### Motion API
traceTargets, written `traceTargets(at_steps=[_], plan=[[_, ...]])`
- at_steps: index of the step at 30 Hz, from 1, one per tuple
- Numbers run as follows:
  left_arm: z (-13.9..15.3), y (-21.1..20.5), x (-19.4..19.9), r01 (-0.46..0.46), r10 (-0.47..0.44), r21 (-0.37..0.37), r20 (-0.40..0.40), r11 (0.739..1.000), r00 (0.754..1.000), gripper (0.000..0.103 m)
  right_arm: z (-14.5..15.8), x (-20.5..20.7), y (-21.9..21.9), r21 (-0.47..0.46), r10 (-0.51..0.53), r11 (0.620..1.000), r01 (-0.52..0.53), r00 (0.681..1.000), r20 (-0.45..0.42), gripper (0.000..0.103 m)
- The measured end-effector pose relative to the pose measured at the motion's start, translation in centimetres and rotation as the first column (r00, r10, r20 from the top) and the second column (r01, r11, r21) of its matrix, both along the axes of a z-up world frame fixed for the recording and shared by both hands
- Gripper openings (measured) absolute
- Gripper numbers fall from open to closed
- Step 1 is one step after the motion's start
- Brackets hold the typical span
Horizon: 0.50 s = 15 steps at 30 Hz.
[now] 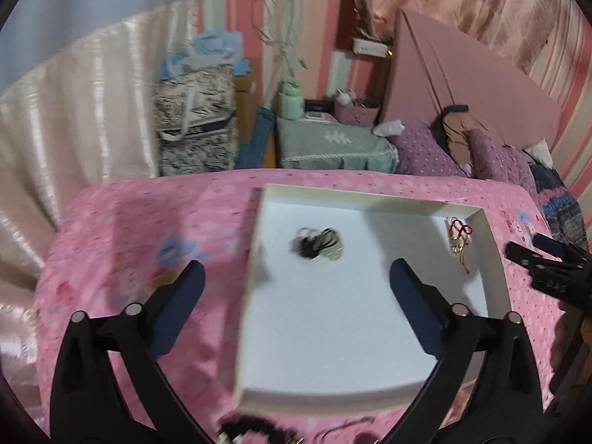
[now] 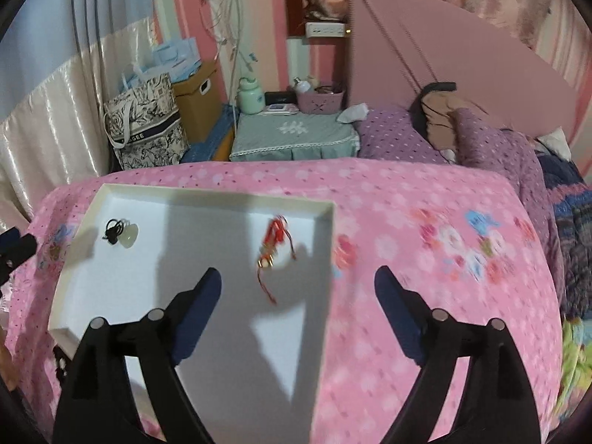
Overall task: Organize jewelry
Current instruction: 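Withdraw both tools from the tray and reach toward the two scrunchies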
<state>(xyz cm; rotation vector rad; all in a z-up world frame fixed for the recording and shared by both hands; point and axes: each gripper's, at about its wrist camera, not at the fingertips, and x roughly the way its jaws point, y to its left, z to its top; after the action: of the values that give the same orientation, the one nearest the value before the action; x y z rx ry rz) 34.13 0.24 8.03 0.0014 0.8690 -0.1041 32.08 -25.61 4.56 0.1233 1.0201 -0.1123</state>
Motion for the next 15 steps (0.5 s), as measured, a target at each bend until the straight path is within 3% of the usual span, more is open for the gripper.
traceTargets(at_steps=[4, 8, 12, 15], plan=[[0.6, 2.1, -3.5, -0.018, 0.018, 0.032, 0.011, 0.999, 1.0, 0.1, 0.7, -3.3, -0.9, 0.021, -0.04, 0.999, 0.04, 0.999, 0.0, 0.086], [0.2, 3.6, -6.4, -0.029, 0.029, 0.046, 0.0, 0.999, 1.0, 0.1, 1.0, -5.9, -0.6, -0.027, -0.071, 0.997, 0.07, 0.997, -0.012, 0.087], [-0.1, 4.2, -8.8, 0.008, -0.008, -0.029, -0.023, 1.0, 1.0, 0.1, 1.1, -8.2, 0.9, -0.036, -0.045, 0.998, 0.044, 0.999, -0.026, 0.091], [-0.4, 4.1, -10.0, 0.003, -0.004, -0.029, -0.033, 1.0, 0.999, 0.1, 1.1, -9.6, 2.3, -0.06, -0.018, 0.998, 0.016, 0.999, -0.034, 0.092]])
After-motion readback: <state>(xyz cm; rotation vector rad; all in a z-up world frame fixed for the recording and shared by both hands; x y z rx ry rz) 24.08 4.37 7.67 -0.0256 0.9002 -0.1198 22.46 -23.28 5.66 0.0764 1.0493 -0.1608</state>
